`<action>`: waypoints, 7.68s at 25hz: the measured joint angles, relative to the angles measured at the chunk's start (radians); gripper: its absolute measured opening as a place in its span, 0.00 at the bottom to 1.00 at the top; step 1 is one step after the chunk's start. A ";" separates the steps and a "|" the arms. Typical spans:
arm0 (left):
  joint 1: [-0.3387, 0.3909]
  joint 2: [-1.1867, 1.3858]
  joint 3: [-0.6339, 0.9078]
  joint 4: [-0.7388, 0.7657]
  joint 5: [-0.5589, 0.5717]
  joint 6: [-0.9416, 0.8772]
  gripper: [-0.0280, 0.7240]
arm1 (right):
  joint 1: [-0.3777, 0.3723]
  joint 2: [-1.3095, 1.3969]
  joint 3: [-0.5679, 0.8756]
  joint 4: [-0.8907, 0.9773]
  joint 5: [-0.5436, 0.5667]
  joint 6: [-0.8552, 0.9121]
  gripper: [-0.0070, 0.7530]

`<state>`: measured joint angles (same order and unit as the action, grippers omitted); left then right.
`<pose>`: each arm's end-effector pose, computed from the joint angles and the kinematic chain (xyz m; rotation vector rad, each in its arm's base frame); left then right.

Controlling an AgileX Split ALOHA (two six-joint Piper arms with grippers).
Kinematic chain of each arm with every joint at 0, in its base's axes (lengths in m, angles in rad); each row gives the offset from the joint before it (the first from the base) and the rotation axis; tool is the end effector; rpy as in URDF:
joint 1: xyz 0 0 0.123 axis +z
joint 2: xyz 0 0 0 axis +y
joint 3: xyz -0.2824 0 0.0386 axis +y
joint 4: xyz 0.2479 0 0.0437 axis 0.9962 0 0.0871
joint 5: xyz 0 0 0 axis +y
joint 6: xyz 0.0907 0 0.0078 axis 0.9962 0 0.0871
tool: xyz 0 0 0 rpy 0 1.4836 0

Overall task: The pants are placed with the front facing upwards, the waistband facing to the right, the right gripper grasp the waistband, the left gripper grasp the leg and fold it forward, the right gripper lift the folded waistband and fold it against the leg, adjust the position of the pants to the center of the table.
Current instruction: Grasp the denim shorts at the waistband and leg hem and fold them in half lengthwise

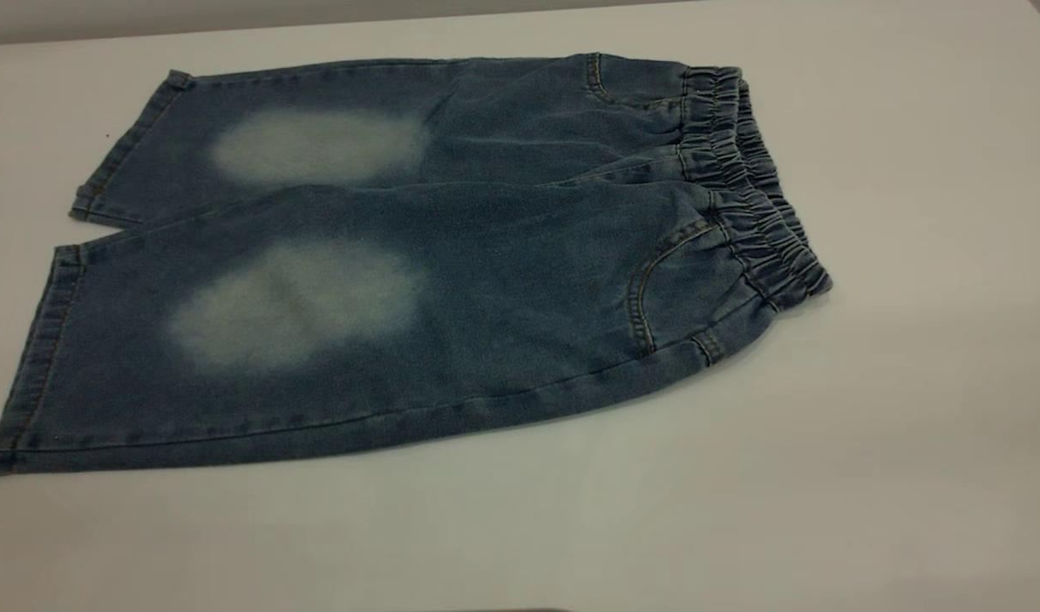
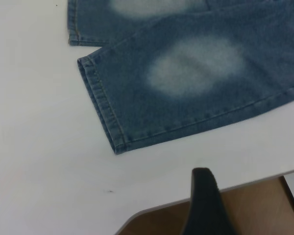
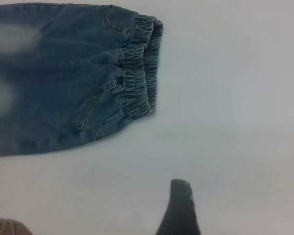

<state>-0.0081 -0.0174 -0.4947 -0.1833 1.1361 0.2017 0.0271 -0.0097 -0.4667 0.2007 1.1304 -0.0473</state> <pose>-0.0111 -0.0150 0.2707 0.2374 2.0813 -0.1046 -0.0071 0.0162 0.2638 -0.0942 2.1262 0.2322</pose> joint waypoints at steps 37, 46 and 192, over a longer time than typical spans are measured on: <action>0.000 0.521 -0.124 -0.200 -0.306 0.167 0.60 | 0.000 0.599 -0.028 0.316 -0.296 -0.102 0.67; 0.000 0.908 -0.124 -0.275 -0.360 0.301 0.60 | 0.000 1.138 -0.028 0.677 -0.510 -0.476 0.62; -0.072 1.951 -0.094 0.563 -1.017 0.366 0.51 | 0.000 2.253 -0.348 1.614 -0.318 -1.406 0.08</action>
<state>-0.0805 1.9336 -0.5886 0.3801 0.1187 0.5681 0.0271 2.2431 -0.8148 1.8143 0.8119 -1.4531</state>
